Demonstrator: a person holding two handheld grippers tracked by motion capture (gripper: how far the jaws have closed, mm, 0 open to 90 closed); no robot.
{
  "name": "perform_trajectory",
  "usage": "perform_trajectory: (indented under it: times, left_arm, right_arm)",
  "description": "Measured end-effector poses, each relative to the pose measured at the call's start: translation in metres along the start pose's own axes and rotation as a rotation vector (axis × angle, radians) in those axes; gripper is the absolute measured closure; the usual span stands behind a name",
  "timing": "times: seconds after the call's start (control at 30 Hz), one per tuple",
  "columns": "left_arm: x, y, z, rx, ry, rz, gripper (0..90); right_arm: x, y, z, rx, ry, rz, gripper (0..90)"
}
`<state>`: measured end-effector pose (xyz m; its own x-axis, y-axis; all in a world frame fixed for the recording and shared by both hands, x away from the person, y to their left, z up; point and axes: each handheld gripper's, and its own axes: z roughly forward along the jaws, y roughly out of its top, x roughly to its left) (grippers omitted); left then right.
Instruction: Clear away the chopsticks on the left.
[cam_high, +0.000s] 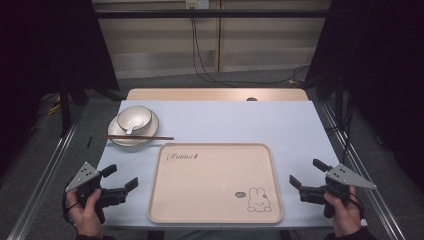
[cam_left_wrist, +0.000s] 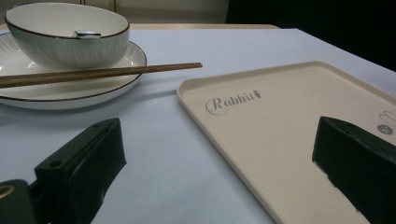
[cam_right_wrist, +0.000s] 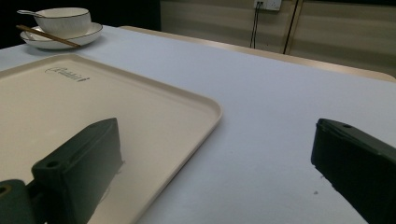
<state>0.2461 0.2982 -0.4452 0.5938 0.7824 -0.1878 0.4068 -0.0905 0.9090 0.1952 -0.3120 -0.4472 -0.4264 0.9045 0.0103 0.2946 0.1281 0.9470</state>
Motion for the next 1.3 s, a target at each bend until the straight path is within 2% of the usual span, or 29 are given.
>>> perform_trajectory:
  times: [0.13, 0.23, 0.37, 0.5, 0.6, 0.7, 0.73, 0.8, 0.87, 0.93, 0.97, 1.0, 1.1, 1.13, 1.23, 1.27, 1.3]
  left_arm:
    - [0.000, 0.000, -0.001, -0.011, 0.003, -0.013, 2.4]
    - [0.000, 0.001, 0.000, 0.013, -0.044, 0.017, 2.8]
    - [-0.002, 0.002, 0.000, 0.013, -0.028, 0.037, 2.3]
    - [-0.001, 0.002, -0.001, 0.010, -0.039, 0.040, 2.3]
    - [-0.001, 0.004, 0.000, 0.016, -0.028, 0.049, 2.9]
    - [0.000, 0.010, 0.003, 0.014, -0.030, 0.113, 4.1]
    - [0.000, 0.012, 0.003, 0.012, -0.028, 0.117, 4.1]
    - [0.003, 0.016, 0.002, 0.026, -0.052, 0.112, 4.2]
    - [0.008, 0.020, 0.000, 0.022, -0.069, 0.091, 4.2]
    - [0.011, 0.024, -0.002, 0.021, -0.062, 0.096, 4.2]
    - [0.013, 0.026, -0.004, 0.030, -0.072, 0.150, 4.2]
    - [0.015, 0.027, -0.004, 0.050, -0.074, 0.164, 6.3]
    - [0.023, 0.028, -0.003, 0.074, -0.101, 0.160, 4.7]
    - [0.025, 0.029, -0.003, 0.080, -0.090, 0.166, 5.6]
    - [0.030, 0.034, -0.001, 0.125, -0.132, 0.174, 4.7]
    - [0.031, 0.034, 0.000, 0.127, -0.140, 0.172, 4.3]
    - [0.033, 0.035, 0.001, 0.127, -0.132, 0.183, 4.3]
  right_arm:
    - [0.000, -0.001, 0.001, 0.009, 0.003, 0.004, 1.6]
    - [0.000, -0.001, 0.001, 0.000, 0.003, 0.007, 1.6]
    - [0.000, -0.001, 0.001, 0.003, 0.006, 0.003, 1.6]
    - [0.000, -0.001, 0.001, 0.006, 0.008, 0.004, 1.6]
    - [0.000, -0.001, 0.001, -0.001, 0.002, 0.007, 1.6]
    - [-0.001, -0.001, 0.001, 0.000, 0.005, 0.009, 1.6]
    - [-0.001, -0.001, 0.001, 0.000, 0.004, 0.007, 1.6]
    - [-0.001, -0.001, 0.001, -0.001, 0.001, 0.009, 1.6]
    - [-0.001, -0.001, 0.001, 0.001, -0.001, 0.012, 1.6]
    - [-0.001, -0.001, 0.001, 0.001, -0.001, 0.015, 1.6]
    - [-0.001, -0.001, 0.001, 0.000, -0.001, 0.015, 1.6]
    - [-0.001, -0.001, 0.001, -0.001, -0.003, 0.012, 1.6]
    - [-0.001, -0.001, 0.001, -0.002, -0.007, 0.012, 1.6]
    - [-0.001, -0.001, 0.000, -0.003, -0.005, 0.014, 1.6]
    - [-0.001, -0.001, 0.001, 0.002, -0.002, 0.017, 1.6]
    - [-0.001, -0.001, 0.001, 0.001, -0.003, 0.015, 1.6]
    - [-0.001, -0.001, 0.001, 0.000, -0.003, 0.015, 1.6]
